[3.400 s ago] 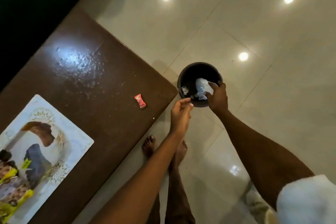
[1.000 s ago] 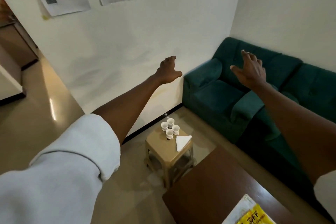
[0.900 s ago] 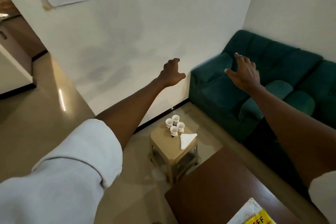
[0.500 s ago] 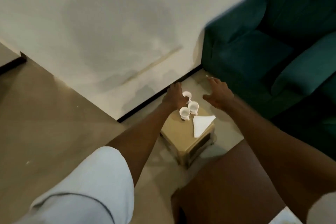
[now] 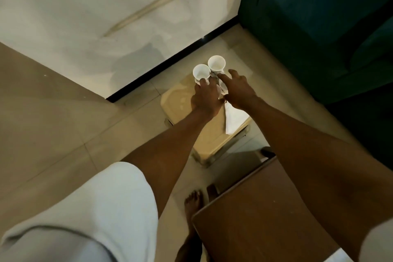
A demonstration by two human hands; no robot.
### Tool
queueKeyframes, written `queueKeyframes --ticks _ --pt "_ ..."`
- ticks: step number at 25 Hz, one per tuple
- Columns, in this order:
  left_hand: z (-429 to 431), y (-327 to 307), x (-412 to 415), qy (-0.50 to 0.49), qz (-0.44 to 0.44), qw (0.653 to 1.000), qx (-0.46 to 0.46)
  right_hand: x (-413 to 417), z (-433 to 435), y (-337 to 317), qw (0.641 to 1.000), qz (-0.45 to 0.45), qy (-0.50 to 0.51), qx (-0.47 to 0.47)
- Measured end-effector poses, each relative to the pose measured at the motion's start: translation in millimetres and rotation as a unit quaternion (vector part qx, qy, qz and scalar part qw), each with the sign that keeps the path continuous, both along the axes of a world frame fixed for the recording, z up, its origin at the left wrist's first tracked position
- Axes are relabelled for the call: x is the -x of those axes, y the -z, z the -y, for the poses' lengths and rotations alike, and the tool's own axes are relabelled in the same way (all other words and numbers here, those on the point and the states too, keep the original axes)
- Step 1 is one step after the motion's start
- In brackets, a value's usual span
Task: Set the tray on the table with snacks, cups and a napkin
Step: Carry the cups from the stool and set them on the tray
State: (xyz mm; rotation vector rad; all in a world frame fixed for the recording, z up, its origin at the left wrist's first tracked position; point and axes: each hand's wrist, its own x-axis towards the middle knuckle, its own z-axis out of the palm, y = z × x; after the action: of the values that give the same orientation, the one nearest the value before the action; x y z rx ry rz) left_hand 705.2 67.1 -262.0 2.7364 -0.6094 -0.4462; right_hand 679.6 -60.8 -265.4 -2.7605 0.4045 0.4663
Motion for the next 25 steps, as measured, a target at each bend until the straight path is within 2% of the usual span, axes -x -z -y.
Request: queueKeyframes --ticks 5,9,13,17,21,25 --pt "4 13 3 -0.02 -0.003 1.0 0.018 -8 -1 13 1.0 0.001 -0.009 -0.008" --pt "10 17 -2 -0.011 0.021 1.0 0.014 -13 -7 8 0.999 0.027 0.018 0.002" --pt "13 1 9 0.008 0.01 0.999 0.053 4 -6 -12 0.997 0.032 0.068 -0.002" --pt "57 -66 33 0.11 0.07 0.991 0.017 50 36 -90 0.988 0.044 0.151 -0.002" --pt "143 -175 79 0.186 0.064 0.978 0.076 133 109 -210 0.969 0.061 0.233 0.055" --pt "228 -280 189 0.317 0.076 0.934 0.147 281 173 -327 0.936 0.087 0.315 0.133"
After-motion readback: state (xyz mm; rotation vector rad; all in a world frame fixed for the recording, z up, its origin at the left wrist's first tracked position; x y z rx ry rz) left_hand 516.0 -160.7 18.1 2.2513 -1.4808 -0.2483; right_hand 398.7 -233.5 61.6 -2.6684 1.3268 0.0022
